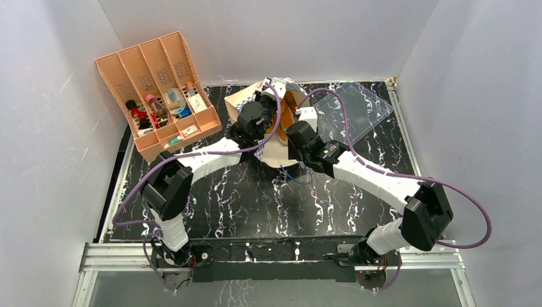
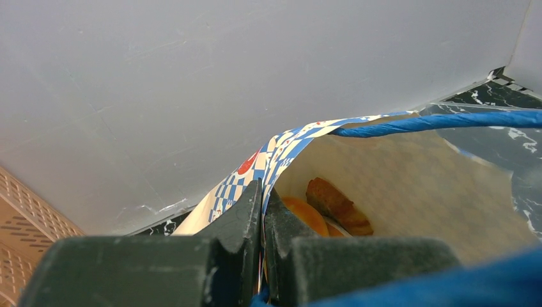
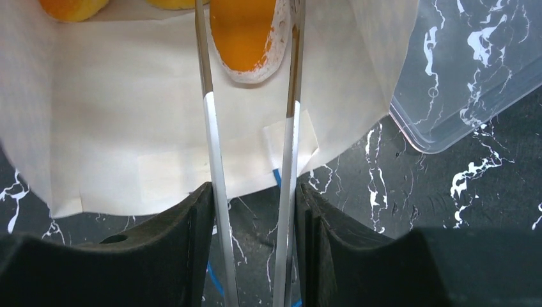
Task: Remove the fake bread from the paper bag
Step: Take out the fake bread from the paper bag.
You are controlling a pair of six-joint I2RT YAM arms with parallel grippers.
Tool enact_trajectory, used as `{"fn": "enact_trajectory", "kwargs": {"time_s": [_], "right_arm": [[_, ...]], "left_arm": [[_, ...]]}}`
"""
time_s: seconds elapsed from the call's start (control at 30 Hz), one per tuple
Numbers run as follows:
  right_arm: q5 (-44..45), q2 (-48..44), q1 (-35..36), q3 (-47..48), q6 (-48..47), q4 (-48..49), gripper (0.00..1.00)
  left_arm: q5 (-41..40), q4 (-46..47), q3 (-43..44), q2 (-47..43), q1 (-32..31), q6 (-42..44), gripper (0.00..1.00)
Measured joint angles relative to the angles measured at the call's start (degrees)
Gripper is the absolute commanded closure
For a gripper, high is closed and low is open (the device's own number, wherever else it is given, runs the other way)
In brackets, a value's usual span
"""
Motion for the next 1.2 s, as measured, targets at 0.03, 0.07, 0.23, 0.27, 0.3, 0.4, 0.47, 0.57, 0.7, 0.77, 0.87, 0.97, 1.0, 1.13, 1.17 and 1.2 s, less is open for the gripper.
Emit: {"fn": "enact_trajectory", "kwargs": {"time_s": [0.03,0.07,0.23,0.27,0.3,0.4,0.47,0.57,0.7,0.77,0.87,0.97,1.0,1.13,1.17,1.2], "right_arm": [[0.02,-0.39,0.24,0.00,0.15,-0.46,1.00],[0.09,-0.79,0.42,0.00,0.31,-0.85,1.00],[0.46,-1.25,0.79,-0.57,0.68,-1.38,1.00],[0.50,-1.22,0.83,-1.03,0.72,-1.42,0.99],[0.50,-1.03,0.92,-1.46,0.74,-1.53,0.99],[0.61,0.24,1.16,-2.10,0.96,-1.66,0.97],[0.79,1.20,1.70,-2.80,1.18,-1.07,0.96],[1.29,2.16,3.08,-4.68,1.36,0.37,0.94],[3.28,3.67,5.51,-6.84,2.16,1.64,0.92],[4.52,4.46,6.40,-7.52,2.32,2.58,0.91],[6.60,6.43,7.30,-7.96,2.54,3.69,0.87],[8.17,8.79,7.65,-8.57,2.89,4.63,0.79],[8.63,9.66,7.78,-8.59,3.08,4.83,0.78],[10.34,12.83,7.89,-9.57,4.13,6.93,0.72],[10.73,13.49,7.93,-9.84,4.37,7.39,0.71],[11.17,14.10,7.93,-10.08,4.66,7.87,0.69]], "left_arm": [[-0.17,0.00,0.46,0.42,0.00,0.20,1.00],[-0.37,0.00,0.83,0.85,0.00,0.28,1.00],[-0.90,-0.11,1.44,1.29,-0.15,0.42,1.00],[-1.03,-0.15,1.51,1.29,-0.22,0.42,1.00],[-1.16,-0.17,1.57,1.29,-0.31,0.42,1.00],[-1.53,-0.42,1.60,1.29,-0.57,0.42,1.00],[-1.88,-0.44,1.62,1.29,-0.76,0.39,1.00],[-2.38,-0.48,1.68,1.29,-1.01,0.35,1.00],[-3.02,-1.05,1.79,1.29,-1.49,0.17,1.00],[-3.50,-1.25,1.79,1.29,-1.86,0.13,1.00],[-4.24,-1.27,1.79,1.29,-2.58,0.13,1.00],[-5.11,-1.27,1.79,1.29,-3.30,0.11,1.00],[-5.46,-1.27,1.79,1.29,-3.52,0.09,1.00],[-6.43,-0.83,1.51,1.29,-4.39,-0.28,1.00],[-6.62,-0.70,1.31,1.29,-4.57,-0.46,1.00],[-6.84,-0.31,1.01,1.29,-4.74,-0.57,1.00]]}}
